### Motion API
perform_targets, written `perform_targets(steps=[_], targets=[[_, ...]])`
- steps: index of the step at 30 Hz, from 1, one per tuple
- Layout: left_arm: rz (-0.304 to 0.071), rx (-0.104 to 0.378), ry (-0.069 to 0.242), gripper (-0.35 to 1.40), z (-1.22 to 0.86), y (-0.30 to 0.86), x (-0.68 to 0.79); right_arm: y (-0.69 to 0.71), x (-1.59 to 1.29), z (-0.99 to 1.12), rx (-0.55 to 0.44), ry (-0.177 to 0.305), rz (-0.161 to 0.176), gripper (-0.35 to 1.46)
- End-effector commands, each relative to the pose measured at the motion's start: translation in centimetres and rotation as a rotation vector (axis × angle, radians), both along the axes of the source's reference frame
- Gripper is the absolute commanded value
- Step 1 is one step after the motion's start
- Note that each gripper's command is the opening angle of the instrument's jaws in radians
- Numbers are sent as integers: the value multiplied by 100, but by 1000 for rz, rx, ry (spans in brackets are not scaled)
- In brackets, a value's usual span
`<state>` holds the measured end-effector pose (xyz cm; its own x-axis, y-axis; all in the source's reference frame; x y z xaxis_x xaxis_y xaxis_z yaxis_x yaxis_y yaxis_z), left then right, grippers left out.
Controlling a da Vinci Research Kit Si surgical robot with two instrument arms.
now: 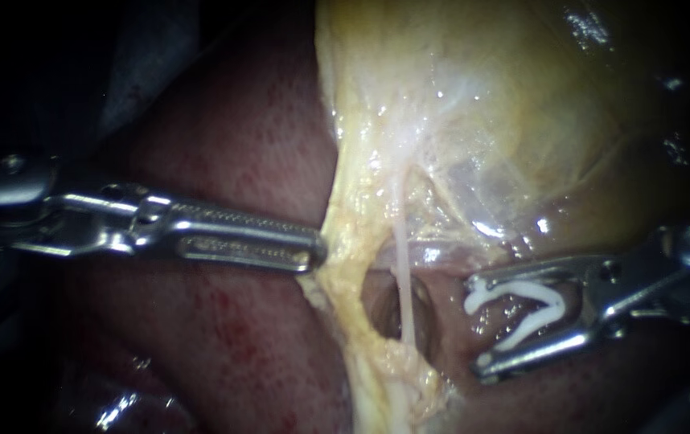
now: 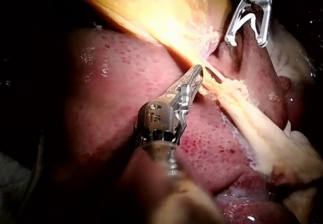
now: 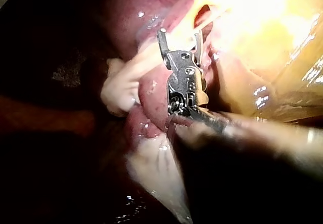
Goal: Clipping first clip left tube
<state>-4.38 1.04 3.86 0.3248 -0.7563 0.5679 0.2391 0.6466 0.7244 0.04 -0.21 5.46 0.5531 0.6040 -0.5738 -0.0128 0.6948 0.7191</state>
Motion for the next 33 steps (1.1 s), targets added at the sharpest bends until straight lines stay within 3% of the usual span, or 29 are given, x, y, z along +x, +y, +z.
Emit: perform_targets(steps=[1,7,15,33], targets=[[-2,-1,2,-27,-1,-1,-1,-1,4,1,0,-2,1,55],[-2,2,-2,-27,-9,-6,-5,-13,27,15,-11,-6,12,57],[1,4,-4,-27,-13,-9,-8,-28,40,36,-3,-5,-9,57],[1,6,-4,-27,-17,-11,-9,-37,57,59,3,0,-38,56]])
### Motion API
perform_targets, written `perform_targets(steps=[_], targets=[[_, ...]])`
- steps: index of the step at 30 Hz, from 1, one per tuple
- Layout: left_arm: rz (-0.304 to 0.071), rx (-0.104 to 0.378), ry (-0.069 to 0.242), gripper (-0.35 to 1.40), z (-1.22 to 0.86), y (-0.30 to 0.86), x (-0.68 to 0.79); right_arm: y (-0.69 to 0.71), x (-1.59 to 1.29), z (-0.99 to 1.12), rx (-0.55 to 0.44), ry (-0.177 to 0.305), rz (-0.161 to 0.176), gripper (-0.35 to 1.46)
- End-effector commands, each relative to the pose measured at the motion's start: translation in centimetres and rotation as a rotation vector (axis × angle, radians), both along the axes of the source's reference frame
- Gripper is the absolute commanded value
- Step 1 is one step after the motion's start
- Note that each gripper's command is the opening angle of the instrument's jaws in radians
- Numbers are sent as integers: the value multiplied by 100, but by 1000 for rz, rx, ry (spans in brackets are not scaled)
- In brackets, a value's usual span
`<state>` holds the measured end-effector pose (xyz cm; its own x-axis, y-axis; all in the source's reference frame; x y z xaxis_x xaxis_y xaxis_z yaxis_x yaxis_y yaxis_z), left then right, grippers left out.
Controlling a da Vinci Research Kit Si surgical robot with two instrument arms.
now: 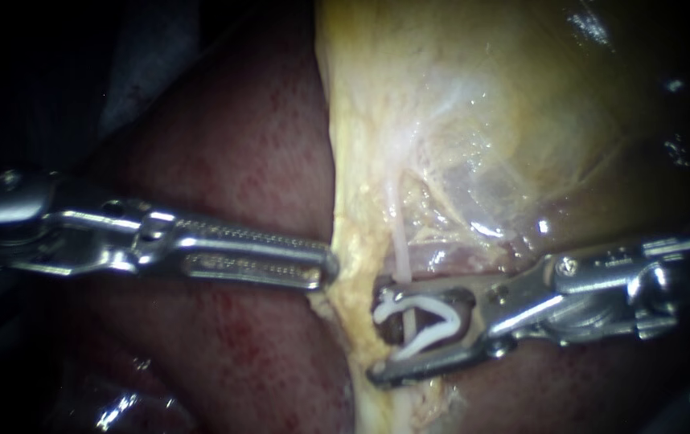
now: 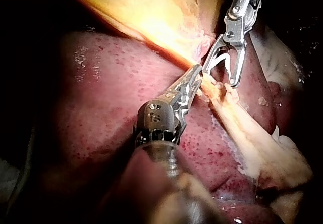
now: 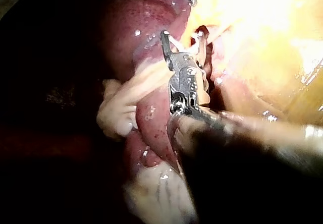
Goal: Clipping first clip left tube
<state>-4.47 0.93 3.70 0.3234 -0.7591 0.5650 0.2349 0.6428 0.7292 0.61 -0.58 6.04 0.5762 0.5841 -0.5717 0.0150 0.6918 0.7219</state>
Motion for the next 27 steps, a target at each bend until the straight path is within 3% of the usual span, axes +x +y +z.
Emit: perform_targets(steps=[1,18,27], targets=[[0,0,0,-27,0,0,0,-1,2,2,-1,0,-1,56],[-1,0,1,-27,-1,0,-1,-17,32,16,9,10,-50,55],[-1,0,1,-27,0,0,-1,-17,47,18,22,8,-58,51]])
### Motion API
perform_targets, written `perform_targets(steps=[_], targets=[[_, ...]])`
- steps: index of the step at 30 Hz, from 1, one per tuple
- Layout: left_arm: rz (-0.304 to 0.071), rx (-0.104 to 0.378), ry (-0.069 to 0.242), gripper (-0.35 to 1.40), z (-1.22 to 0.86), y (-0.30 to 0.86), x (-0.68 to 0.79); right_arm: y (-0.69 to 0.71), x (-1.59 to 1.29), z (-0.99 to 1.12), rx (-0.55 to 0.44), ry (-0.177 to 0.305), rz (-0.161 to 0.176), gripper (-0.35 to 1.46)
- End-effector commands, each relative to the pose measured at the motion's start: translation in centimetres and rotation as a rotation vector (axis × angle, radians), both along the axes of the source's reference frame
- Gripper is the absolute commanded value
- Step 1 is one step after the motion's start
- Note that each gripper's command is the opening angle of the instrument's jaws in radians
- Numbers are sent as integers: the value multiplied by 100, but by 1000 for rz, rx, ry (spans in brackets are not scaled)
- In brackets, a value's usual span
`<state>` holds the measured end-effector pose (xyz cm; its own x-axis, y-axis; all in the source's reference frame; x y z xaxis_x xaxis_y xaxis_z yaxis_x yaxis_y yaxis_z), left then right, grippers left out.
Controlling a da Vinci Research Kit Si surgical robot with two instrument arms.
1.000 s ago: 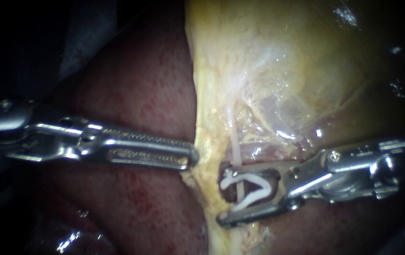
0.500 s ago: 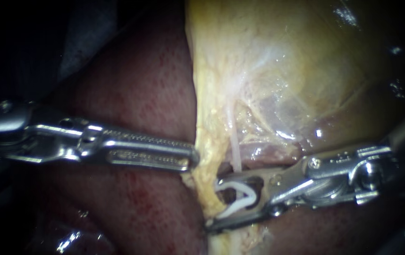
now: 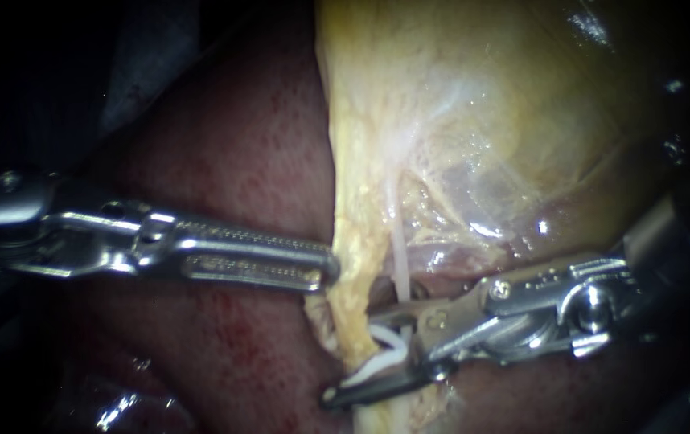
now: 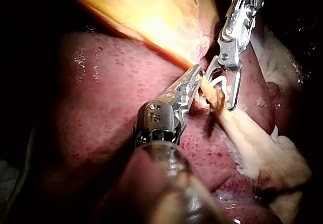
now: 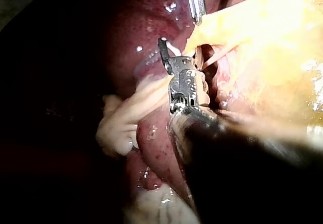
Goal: Clipping first clip left tube
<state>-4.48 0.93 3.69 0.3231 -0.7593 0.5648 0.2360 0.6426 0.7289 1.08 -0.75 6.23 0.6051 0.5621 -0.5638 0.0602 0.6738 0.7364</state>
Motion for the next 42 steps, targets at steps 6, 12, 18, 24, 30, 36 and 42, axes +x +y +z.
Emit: perform_targets(steps=[6,12,18,24,30,36,42], targets=[[0,0,0,-27,0,0,0,1,0,2,15,-7,4,46],[0,0,0,-27,1,0,-1,3,0,3,48,-26,19,24],[0,0,0,-27,1,0,-1,7,-1,5,72,-39,30,-12],[0,-1,1,-27,1,0,-1,13,-5,11,70,-52,21,-18],[0,-1,1,-27,2,0,-1,13,-6,11,70,-51,21,-19],[0,-1,1,-27,2,0,-1,12,-7,11,69,-51,20,-19],[1,0,0,-27,3,0,-3,11,-7,10,69,-50,19,-19]])
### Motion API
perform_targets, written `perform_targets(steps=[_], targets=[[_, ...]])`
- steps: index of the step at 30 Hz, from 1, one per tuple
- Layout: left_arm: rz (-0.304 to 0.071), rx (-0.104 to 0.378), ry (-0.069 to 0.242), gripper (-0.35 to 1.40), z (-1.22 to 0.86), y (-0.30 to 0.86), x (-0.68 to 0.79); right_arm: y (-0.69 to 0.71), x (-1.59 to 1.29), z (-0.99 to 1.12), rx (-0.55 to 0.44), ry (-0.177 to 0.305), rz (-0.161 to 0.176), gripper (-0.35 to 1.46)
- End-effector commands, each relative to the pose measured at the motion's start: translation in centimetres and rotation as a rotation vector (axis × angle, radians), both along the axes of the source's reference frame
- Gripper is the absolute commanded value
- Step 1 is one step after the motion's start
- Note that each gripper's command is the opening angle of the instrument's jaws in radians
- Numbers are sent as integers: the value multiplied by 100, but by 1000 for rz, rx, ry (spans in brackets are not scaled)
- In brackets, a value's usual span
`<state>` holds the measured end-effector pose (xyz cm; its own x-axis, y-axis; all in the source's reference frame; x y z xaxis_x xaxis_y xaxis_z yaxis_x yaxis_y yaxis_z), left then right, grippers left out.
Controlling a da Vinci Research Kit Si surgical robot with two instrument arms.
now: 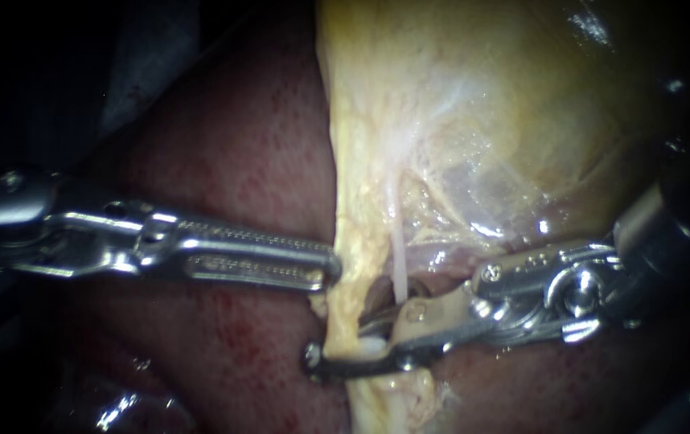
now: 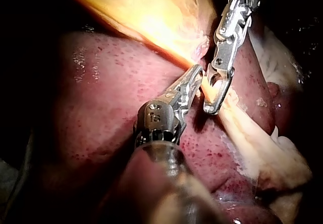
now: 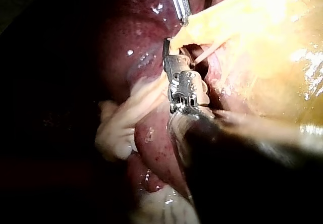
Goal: Clipping first clip left tube
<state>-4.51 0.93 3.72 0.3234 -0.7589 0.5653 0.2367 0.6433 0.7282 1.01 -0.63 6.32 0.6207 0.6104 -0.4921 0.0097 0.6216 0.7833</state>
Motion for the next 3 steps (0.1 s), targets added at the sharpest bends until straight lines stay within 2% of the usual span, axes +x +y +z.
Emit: perform_targets(steps=[1,3], targets=[[1,1,-1,-27,0,0,0,0,0,0,0,0,0,-19],[1,1,-1,-27,0,0,0,0,0,0,0,0,0,-19]])
